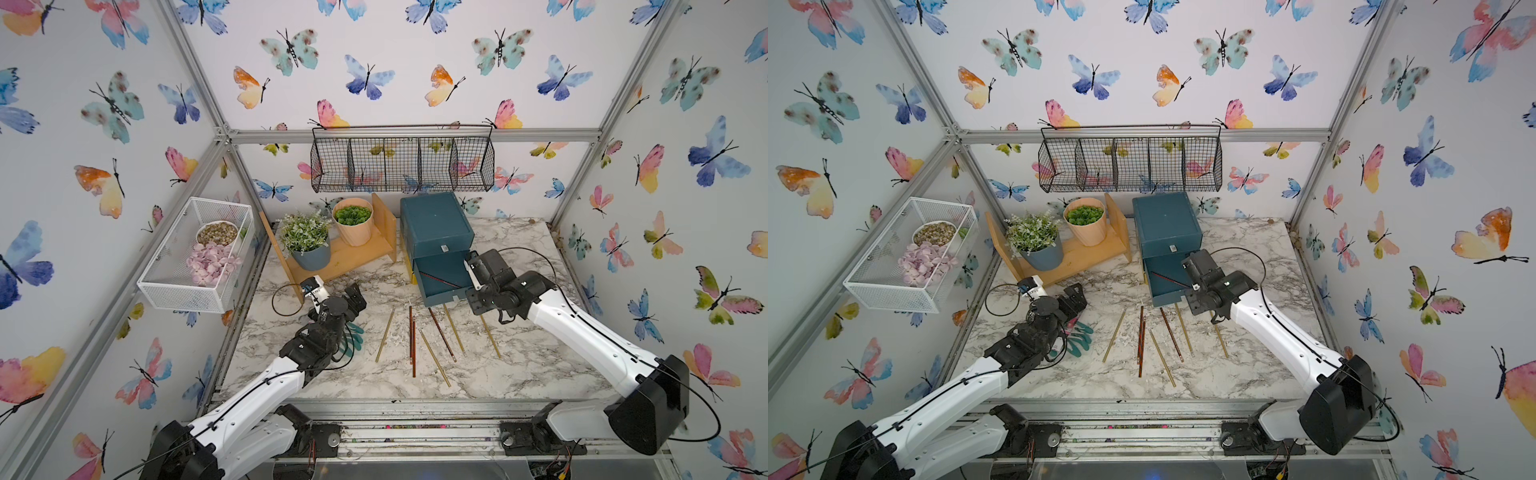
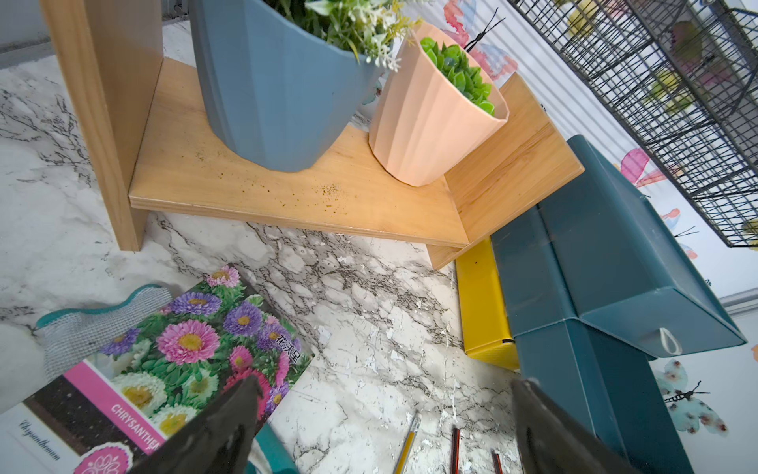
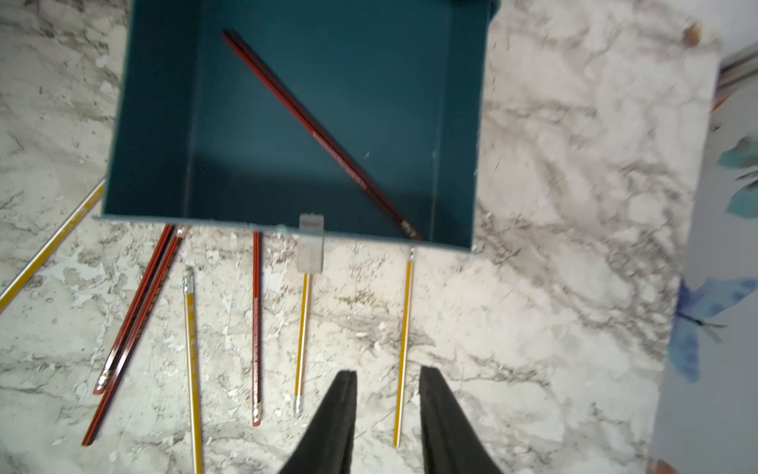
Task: Please place the pencils in the drawer according to their color
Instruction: Pick up the pencil from the center of the board.
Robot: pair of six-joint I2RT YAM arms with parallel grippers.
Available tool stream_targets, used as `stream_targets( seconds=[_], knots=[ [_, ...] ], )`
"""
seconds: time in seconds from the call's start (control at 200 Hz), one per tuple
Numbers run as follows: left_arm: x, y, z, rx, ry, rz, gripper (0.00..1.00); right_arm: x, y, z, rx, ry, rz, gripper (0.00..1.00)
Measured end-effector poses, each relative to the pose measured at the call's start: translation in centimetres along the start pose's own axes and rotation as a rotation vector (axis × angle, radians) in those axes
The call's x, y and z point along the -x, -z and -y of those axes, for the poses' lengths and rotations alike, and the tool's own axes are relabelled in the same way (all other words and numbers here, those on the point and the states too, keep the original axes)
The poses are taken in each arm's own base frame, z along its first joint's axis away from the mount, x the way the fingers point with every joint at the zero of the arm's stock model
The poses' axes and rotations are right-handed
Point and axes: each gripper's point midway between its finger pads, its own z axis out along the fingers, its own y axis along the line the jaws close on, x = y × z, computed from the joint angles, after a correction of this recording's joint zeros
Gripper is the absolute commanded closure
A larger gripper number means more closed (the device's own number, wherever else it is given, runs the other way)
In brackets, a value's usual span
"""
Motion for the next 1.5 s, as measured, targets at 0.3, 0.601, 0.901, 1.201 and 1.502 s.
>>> stream_targets(
  seconds=[0.3, 0.601, 0.901, 1.201, 1.502],
  knots=[
    [-1.3, -1.0, -0.7, 0.031, -0.008, -0.038, 0.02, -9.6, -2.6, -4.6, 0.181, -0.125, -0.107, 0.72],
    [-1.7, -1.4, -0.8, 0.036, -0.003, -0.051, 0.02, -11.7, -4.6, -8.4, 0.259, -0.132, -0.141, 0.73],
    [-1.4, -1.5, -0.7, 0.032, 0.008, -0.042, 0.02, -12.7, -6.7, -9.3, 0.248, -0.122, -0.206, 0.72],
    [-1.4, -1.5, -0.8, 0.034, 0.011, -0.042, 0.02, -13.4, -7.8, -9.6, 0.240, -0.093, -0.247, 0.73],
    [-1.4, -1.5, -0.8, 0.033, 0.013, -0.043, 0.02, -13.0, -8.3, -10.0, 0.240, -0.070, -0.249, 0.74]
  ],
)
